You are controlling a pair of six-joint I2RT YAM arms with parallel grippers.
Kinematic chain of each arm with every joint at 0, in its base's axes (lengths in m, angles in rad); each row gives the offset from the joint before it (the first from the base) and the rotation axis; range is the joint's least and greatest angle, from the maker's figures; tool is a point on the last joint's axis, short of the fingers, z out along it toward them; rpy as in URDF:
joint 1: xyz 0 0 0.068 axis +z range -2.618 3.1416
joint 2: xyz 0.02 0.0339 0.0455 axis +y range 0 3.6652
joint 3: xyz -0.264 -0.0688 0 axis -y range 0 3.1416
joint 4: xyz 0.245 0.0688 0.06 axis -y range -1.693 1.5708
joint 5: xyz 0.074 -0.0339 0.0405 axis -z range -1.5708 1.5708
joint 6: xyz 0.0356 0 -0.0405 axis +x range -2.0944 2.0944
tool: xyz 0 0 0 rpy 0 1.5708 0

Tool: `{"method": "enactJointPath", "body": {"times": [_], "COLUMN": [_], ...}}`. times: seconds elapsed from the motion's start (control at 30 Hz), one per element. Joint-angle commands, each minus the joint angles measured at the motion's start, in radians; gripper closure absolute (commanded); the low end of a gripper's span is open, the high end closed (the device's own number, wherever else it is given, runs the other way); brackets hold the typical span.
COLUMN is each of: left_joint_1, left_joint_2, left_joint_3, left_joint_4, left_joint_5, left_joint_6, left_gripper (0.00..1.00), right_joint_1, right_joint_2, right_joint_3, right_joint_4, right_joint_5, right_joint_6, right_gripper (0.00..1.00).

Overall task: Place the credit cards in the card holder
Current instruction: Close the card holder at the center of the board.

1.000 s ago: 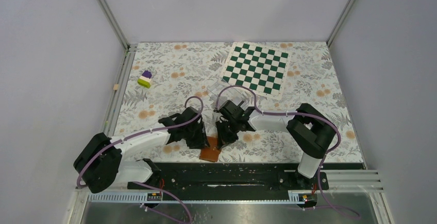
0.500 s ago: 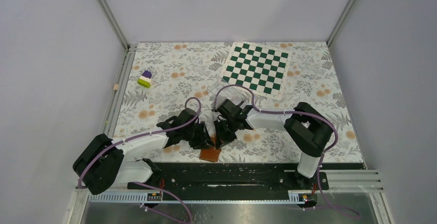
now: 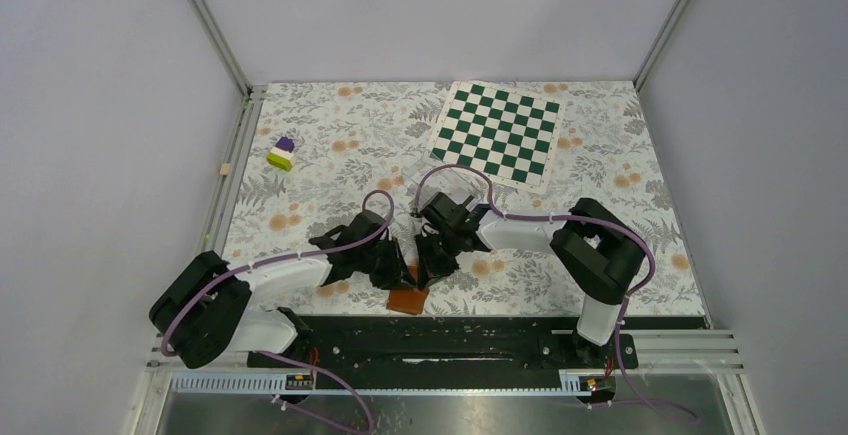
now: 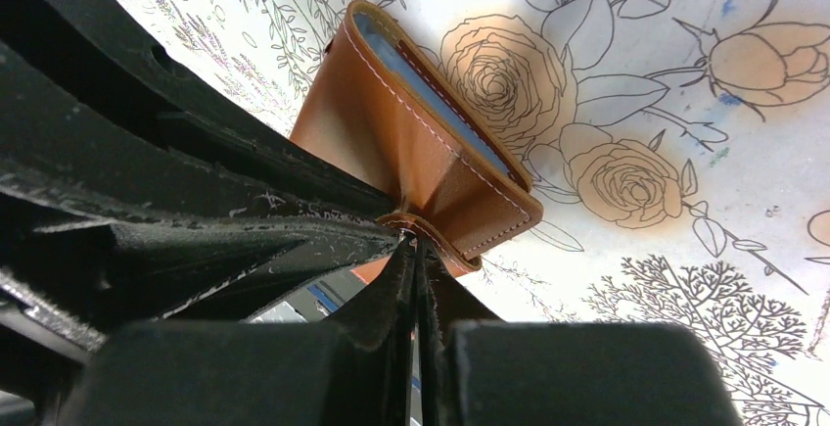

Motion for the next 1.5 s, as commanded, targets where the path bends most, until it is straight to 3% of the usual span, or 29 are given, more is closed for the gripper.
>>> {"method": "enactJointPath", "body": {"times": [0.0, 0.13, 0.47, 0.87, 1.13, 1.47], "left_joint_1": [-0.001, 0.000, -0.002, -0.041, -0.046, -0.048], "left_joint_2": [0.033, 0.047, -0.074, -0.037, -0.044, -0.083], "left_joint_3": [0.017, 0.020, 0.026, 0.065, 0.074, 0.100], "left_joint_4": [0.018, 0.034, -0.062, -0.134, -0.149, -0.194], "left_joint_5": [0.008, 0.023, -0.047, -0.074, -0.097, -0.147], "left_joint_6": [0.016, 0.022, 0.038, 0.045, 0.047, 0.070], "left_gripper": [0.88, 1.00, 1.00, 1.00, 1.00, 1.00], "right_joint_1": [0.017, 0.016, 0.015, 0.015, 0.015, 0.015], "right_joint_2": [0.024, 0.021, -0.026, -0.051, 0.045, 0.101], "right_joint_3": [0.020, 0.019, 0.034, 0.083, 0.167, 0.122], "right_joint_4": [0.003, 0.003, -0.032, -0.054, -0.103, -0.115], "right_joint_5": [0.000, 0.000, 0.030, 0.076, 0.101, 0.114], "right_joint_6": [-0.012, -0.013, -0.019, -0.026, -0.048, -0.068], "right_gripper": [1.00, 1.00, 0.93, 0.91, 0.91, 0.94]}}
